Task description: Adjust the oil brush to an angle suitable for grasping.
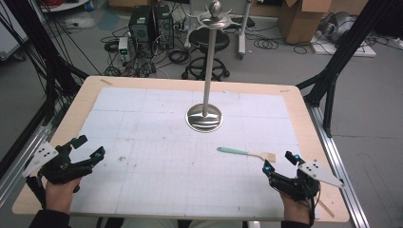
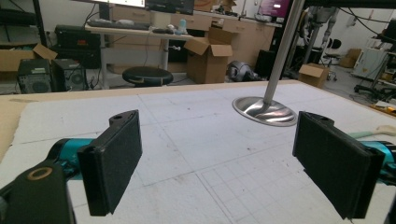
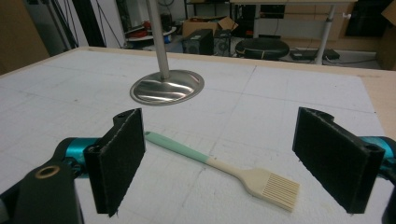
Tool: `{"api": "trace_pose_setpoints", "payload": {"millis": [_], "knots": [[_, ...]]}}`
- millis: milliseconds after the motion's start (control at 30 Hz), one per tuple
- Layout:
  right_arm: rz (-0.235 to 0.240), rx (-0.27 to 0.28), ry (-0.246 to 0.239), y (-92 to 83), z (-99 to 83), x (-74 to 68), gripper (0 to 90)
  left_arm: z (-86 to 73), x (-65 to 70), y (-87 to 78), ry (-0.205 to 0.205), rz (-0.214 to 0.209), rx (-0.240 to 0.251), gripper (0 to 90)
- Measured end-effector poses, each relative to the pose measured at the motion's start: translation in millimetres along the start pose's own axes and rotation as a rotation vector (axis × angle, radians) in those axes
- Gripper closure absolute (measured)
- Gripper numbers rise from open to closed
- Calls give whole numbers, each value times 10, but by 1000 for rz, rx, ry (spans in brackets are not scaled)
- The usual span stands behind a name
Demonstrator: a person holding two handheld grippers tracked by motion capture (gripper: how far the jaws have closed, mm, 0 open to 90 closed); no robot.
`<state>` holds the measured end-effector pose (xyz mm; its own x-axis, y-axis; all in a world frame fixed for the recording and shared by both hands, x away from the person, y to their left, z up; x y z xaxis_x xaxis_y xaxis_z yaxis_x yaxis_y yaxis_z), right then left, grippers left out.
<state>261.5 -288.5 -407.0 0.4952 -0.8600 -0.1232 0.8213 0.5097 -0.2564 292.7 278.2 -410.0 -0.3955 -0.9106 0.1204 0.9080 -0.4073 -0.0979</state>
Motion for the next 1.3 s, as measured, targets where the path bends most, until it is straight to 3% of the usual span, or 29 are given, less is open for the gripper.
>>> {"api": "trace_pose_setpoints", "payload": {"millis": [500, 633, 733, 800, 833, 900, 933, 967, 1033, 1067, 1133, 1200, 1300], "knots": [[6, -7, 13, 49, 23, 78, 164, -8, 11, 14, -4, 0, -2, 160], [9, -4, 45, 113, 71, 150, 176, -27, 18, 55, 3, -9, -16, 161], [20, -30, 62, 244, 131, 234, 249, -24, 26, 49, 7, -13, -15, 160], [29, -52, 77, 347, 144, 291, 344, -28, 33, 45, 11, -15, -18, 161], [29, -52, 77, 347, 144, 291, 344, -28, 33, 45, 11, -15, -18, 162], [38, -95, 82, 459, 132, 335, 520, -30, 33, 45, 14, -17, -19, 162], [-2, -150, 63, 564, 110, 394, 679, -31, 30, 47, 15, -18, -20, 162], [-2, -150, 63, 564, 110, 394, 679, -31, 30, 47, 15, -18, -20, 162], [-29, -190, 53, 650, 81, 459, 851, -33, 26, 52, 12, -18, -21, 162], [-57, -229, 61, 736, 33, 532, 890, -36, 23, 55, 15, -18, -24, 162], [-61, -240, 60, 758, 18, 552, 891, -39, 23, 58, 19, -21, -26, 163], [-75, -307, 81, 906, -97, 635, 892, -43, 27, 60, 21, -23, -28, 164], [-75, -336, 87, 986, -155, 660, 892, -46, 31, 56, 22, -22, -31, 164]]}}
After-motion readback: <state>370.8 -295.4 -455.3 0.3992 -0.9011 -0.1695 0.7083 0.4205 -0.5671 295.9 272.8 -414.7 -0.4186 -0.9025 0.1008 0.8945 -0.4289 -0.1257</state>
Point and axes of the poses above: each handheld gripper's, and its own axes: y roughly forward along the jaws, z roughly out of its top, x roughly to its right, the point moved 6 cm from there along y, roughly forward along the jaws, and after that the axes turned 8 degrees about z, right-handed, at the moved point
